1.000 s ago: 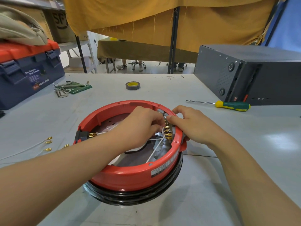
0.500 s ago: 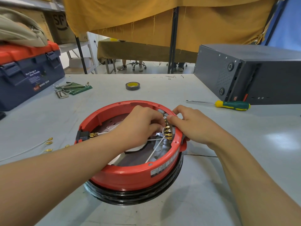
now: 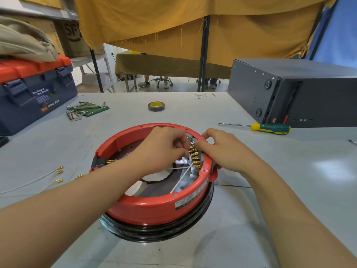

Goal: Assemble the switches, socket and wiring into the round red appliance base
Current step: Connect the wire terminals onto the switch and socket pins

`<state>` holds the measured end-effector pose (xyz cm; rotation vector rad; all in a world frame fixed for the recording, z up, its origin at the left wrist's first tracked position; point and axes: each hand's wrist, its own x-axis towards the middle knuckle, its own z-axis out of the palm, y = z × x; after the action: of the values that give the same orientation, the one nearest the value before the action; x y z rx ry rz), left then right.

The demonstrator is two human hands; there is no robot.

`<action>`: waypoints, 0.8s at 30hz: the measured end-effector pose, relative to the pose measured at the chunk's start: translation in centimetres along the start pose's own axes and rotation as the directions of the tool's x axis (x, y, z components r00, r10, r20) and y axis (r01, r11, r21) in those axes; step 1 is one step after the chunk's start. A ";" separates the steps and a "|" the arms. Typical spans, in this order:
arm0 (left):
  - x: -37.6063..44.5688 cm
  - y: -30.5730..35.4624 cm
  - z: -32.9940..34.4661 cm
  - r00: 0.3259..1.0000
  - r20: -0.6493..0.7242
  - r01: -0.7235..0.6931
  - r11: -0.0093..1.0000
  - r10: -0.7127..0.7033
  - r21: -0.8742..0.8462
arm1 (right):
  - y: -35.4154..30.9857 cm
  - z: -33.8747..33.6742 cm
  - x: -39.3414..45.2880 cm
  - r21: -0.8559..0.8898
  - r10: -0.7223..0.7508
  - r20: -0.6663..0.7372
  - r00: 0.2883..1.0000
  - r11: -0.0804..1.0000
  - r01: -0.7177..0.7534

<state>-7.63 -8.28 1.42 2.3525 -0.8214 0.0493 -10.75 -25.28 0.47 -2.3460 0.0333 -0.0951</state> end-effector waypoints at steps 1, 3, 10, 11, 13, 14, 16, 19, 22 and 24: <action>0.0 -0.2 -0.2 1.000 -0.018 0.022 1.000 -0.022 -0.002 | 0.0 0.0 0.0 0.009 0.002 0.001 1.000 1.000 -0.002; 0.0 -0.5 -0.4 0.997 -0.043 0.058 0.998 -0.056 0.030 | 0.0 -0.1 0.0 0.019 0.006 0.006 1.000 1.000 -0.006; 0.4 -0.4 0.2 0.997 0.005 0.076 0.994 -0.076 0.081 | 0.0 -0.1 0.0 0.012 0.011 0.008 1.000 1.000 -0.011; 0.5 -0.4 0.2 0.997 0.003 0.077 0.994 -0.077 0.076 | 0.0 -0.1 0.0 0.008 0.009 0.007 1.000 1.000 -0.009; 0.3 -0.4 0.4 0.998 -0.006 0.056 0.994 -0.056 0.091 | -0.1 -0.1 0.0 -0.011 0.002 0.004 1.000 1.000 -0.002; 0.3 -0.4 0.4 0.999 -0.009 0.039 0.993 -0.038 0.110 | -0.1 -0.1 0.0 -0.021 0.000 0.005 1.000 1.000 0.000; 0.3 -0.3 0.5 1.000 -0.010 0.024 0.991 -0.023 0.129 | -0.2 -0.1 -0.1 -0.032 -0.002 0.011 1.000 1.000 0.002; 0.4 -0.2 0.4 1.000 0.001 0.023 0.992 -0.023 0.127 | -0.2 -0.1 -0.1 -0.038 -0.006 0.019 1.000 0.999 0.007; 0.4 0.0 0.5 1.000 -0.003 0.012 0.991 -0.011 0.135 | -0.2 -0.2 -0.1 -0.054 -0.001 0.029 1.000 0.999 0.003; 0.3 0.0 0.5 1.000 0.001 0.011 0.990 -0.012 0.137 | -0.3 -0.2 -0.1 -0.058 0.002 0.030 1.000 0.998 0.000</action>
<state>-7.49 -8.75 1.10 2.4864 -0.8287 0.1023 -10.87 -25.21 0.75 -2.4050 0.0225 -0.0589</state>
